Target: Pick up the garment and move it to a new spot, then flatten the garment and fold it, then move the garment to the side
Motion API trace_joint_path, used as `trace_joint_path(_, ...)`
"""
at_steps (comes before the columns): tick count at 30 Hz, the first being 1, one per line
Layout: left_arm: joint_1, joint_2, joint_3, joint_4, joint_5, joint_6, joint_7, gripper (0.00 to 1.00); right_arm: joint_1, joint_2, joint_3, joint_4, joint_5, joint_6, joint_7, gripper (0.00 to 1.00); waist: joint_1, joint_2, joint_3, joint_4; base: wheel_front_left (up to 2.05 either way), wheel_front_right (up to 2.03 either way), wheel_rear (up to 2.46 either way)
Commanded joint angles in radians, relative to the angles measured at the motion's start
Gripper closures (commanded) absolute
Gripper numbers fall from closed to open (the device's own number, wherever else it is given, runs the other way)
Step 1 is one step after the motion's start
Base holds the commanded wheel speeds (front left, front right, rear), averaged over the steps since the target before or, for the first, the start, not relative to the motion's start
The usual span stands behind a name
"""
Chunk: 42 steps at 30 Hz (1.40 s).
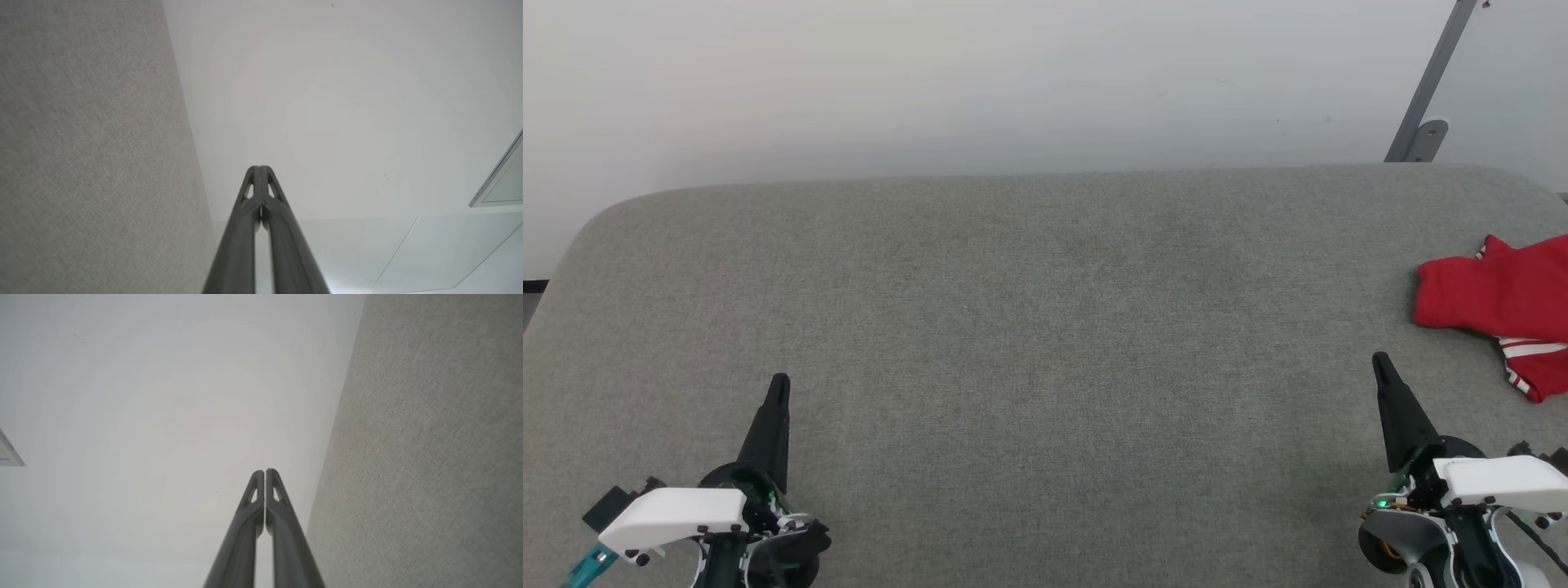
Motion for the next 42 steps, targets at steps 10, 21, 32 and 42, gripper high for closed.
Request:
trace_joint_path(10, -0.013, -0.002, 0.004, 0.000, 0.002, -0.003, 0.004, 1.00, -0.005, 0.001, -0.001, 0.003, 0.004, 0.000, 0.001, 1.00, 0.0000, 0.0000, 0.000, 0.000, 0.00, 0.00, 0.00)
trace_joint_path(21, -0.013, -0.003, 0.005, 0.000, 0.004, -0.003, 0.005, 1.00, -0.005, 0.001, -0.001, 0.003, 0.004, 0.000, 0.001, 1.00, 0.0000, 0.0000, 0.000, 0.000, 0.00, 0.00, 0.00)
trace_joint_path(32, -0.013, -0.003, 0.005, 0.000, 0.005, -0.003, 0.006, 1.00, -0.005, 0.001, -0.001, 0.003, 0.004, 0.000, 0.001, 1.00, 0.0000, 0.0000, 0.000, 0.000, 0.00, 0.00, 0.00)
trace_joint_path(42, -0.013, -0.004, 0.006, 0.000, 0.005, -0.003, 0.006, 1.00, -0.005, 0.001, -0.001, 0.003, 0.004, 0.000, 0.001, 1.00, 0.0000, 0.0000, 0.000, 0.000, 0.00, 0.00, 0.00)
